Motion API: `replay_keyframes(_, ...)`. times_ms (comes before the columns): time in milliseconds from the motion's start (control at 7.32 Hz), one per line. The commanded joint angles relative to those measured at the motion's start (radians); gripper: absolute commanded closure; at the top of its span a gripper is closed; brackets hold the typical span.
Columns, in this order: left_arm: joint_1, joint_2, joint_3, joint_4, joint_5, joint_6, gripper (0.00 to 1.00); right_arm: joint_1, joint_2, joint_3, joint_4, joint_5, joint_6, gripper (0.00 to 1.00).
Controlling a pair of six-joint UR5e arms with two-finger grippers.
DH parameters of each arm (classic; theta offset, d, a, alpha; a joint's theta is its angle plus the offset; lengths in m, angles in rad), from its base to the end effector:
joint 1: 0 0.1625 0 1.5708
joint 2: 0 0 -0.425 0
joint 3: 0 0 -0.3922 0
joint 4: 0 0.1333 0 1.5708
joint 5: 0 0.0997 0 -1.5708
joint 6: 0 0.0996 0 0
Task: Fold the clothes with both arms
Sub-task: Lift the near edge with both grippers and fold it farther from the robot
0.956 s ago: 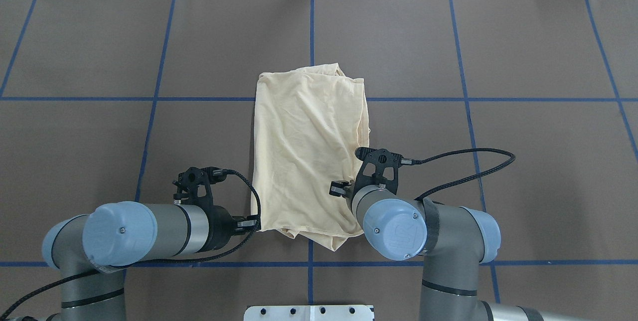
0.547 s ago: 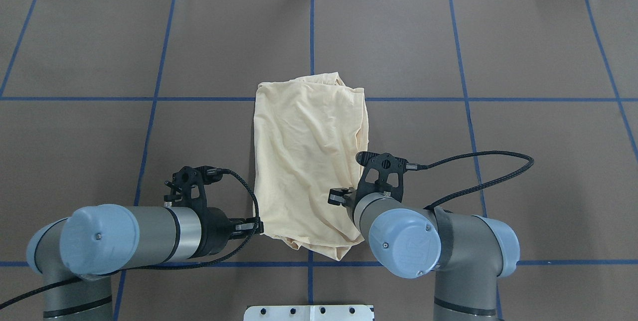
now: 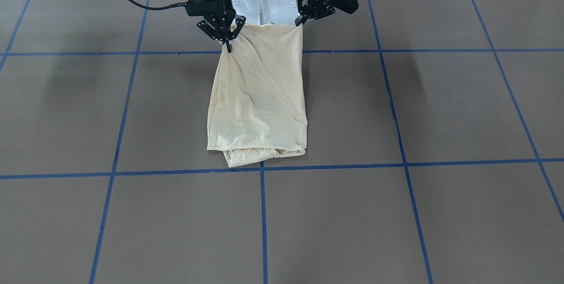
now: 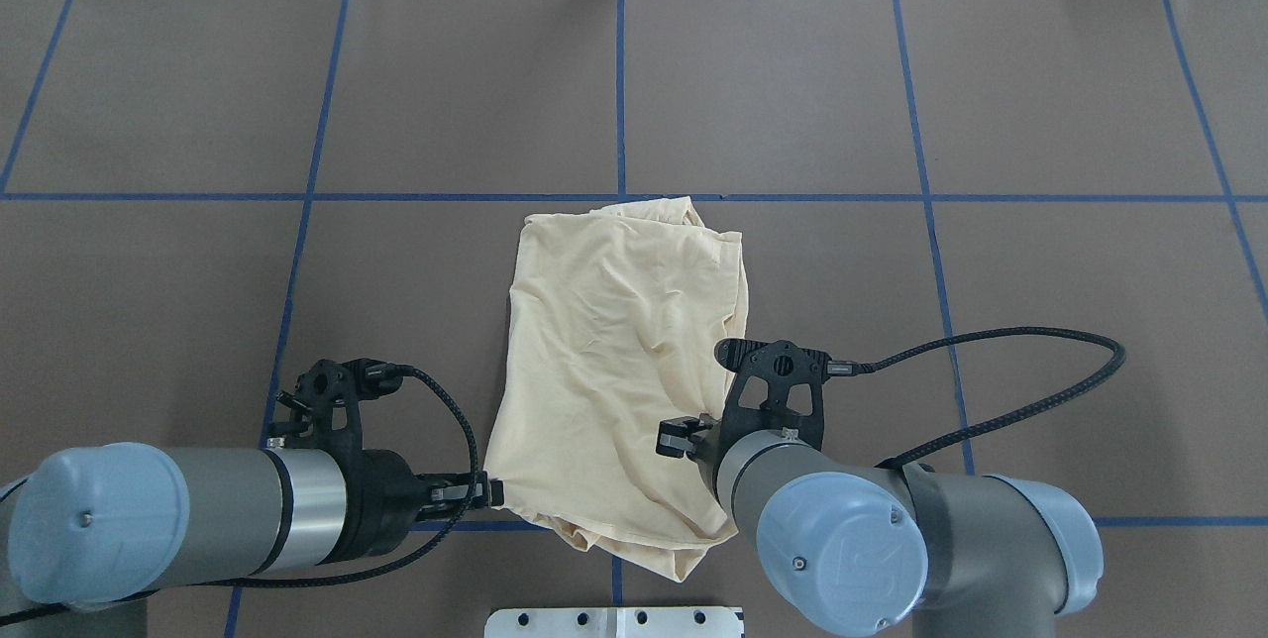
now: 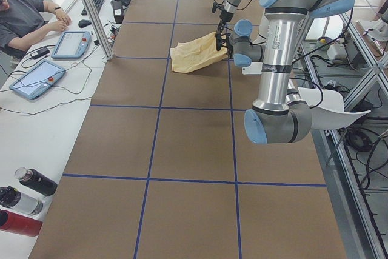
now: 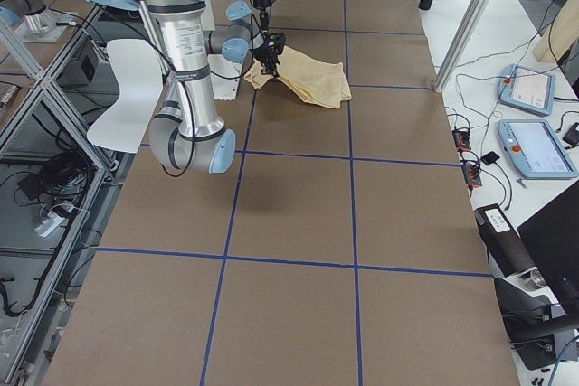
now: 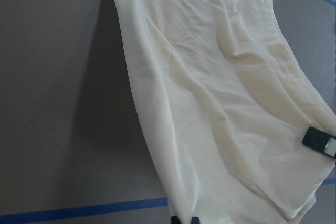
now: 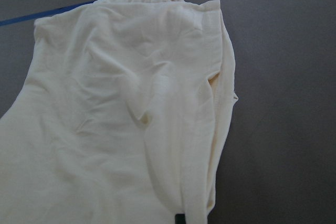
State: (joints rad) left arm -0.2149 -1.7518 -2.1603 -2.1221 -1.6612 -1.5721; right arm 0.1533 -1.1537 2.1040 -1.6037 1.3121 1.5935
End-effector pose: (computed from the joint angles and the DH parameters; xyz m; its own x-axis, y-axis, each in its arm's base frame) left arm 0.4411 -0.2235 0.2352 0.2406 -0.0538 -0.9691 0.1272 0.9916 -0.0235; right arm -0.5067 -0.2390 0.2113 0.5927 0.1138 0.7973 -0.3619 0.9220 0.1375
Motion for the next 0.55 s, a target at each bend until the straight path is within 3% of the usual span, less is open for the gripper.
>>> replay_keyframes(0, -0.049, -0.056, 0.005, 0.088, -0.014, 0.01, 1.0, 0.06, 0.011, -0.044, 0.001, 0.006, -0.01, 1.0)
replay_keyframes(410, -0.154, -0.175, 0.083, 0.158, -0.014, 0.081, 1.0, 0.15, 0.063, -0.116, 0.004, 0.009, -0.056, 1.0)
